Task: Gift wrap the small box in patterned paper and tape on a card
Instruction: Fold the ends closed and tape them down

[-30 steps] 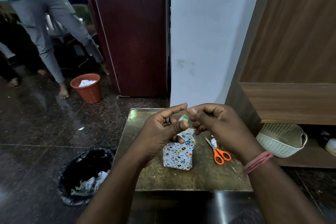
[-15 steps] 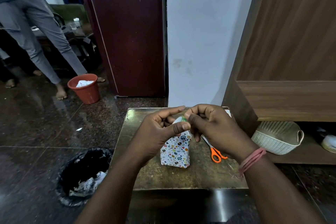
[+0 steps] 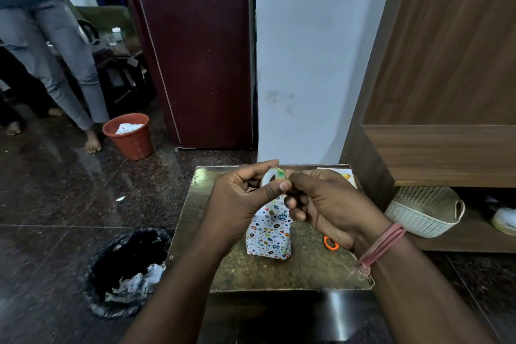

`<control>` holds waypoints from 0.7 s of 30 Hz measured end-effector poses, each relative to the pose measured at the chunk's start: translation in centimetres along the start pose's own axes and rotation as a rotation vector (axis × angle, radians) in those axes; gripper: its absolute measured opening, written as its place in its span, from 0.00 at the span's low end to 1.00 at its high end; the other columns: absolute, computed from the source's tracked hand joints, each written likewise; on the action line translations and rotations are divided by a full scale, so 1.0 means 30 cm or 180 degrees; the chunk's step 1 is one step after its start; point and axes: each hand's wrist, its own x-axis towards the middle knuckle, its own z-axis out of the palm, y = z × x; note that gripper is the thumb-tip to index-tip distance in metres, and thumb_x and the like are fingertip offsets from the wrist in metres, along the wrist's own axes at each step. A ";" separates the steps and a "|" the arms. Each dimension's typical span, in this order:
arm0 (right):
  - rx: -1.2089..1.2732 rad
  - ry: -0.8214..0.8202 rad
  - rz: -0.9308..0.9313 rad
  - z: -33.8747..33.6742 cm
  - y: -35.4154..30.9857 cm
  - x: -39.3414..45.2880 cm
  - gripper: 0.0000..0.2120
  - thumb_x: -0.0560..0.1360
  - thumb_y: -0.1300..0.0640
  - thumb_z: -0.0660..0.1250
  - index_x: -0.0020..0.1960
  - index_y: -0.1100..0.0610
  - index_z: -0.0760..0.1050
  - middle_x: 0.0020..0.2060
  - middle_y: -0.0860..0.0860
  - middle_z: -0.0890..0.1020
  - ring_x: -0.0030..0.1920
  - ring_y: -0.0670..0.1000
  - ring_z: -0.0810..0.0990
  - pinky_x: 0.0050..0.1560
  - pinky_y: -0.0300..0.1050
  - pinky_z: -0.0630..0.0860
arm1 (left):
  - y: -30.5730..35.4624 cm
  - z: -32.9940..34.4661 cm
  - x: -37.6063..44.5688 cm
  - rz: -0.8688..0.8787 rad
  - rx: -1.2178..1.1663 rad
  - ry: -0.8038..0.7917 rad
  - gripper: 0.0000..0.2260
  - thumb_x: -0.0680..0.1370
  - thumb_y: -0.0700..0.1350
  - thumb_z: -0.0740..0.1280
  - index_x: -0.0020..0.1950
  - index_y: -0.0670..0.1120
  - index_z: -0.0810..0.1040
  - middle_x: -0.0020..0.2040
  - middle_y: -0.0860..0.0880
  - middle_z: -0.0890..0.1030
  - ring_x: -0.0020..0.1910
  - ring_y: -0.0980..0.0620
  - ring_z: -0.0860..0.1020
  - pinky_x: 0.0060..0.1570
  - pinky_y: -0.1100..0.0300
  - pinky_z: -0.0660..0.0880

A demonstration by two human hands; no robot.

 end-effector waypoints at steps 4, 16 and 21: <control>0.0039 0.0161 -0.0026 -0.003 -0.011 -0.001 0.04 0.80 0.62 0.67 0.53 0.62 0.77 0.37 0.57 0.78 0.31 0.50 0.73 0.25 0.39 0.68 | -0.001 -0.001 0.002 -0.0049 -0.0134 0.0008 0.22 0.69 0.42 0.77 0.63 0.43 0.82 0.53 0.42 0.87 0.51 0.51 0.85 0.53 0.61 0.81; 0.0195 -0.0010 -0.0128 -0.030 -0.032 -0.015 0.24 0.68 0.64 0.76 0.62 0.63 0.72 0.47 0.61 0.85 0.37 0.51 0.77 0.33 0.43 0.70 | -0.039 0.033 0.004 0.0032 0.0127 0.0066 0.30 0.63 0.51 0.83 0.64 0.51 0.83 0.58 0.43 0.85 0.60 0.39 0.82 0.60 0.49 0.81; 0.0214 -0.0077 -0.0167 -0.055 -0.053 -0.021 0.28 0.64 0.68 0.76 0.62 0.65 0.72 0.44 0.61 0.83 0.33 0.52 0.76 0.29 0.42 0.73 | -0.037 0.030 0.004 -0.0249 -0.0762 0.0004 0.27 0.67 0.54 0.82 0.61 0.44 0.84 0.61 0.38 0.84 0.63 0.37 0.80 0.67 0.42 0.75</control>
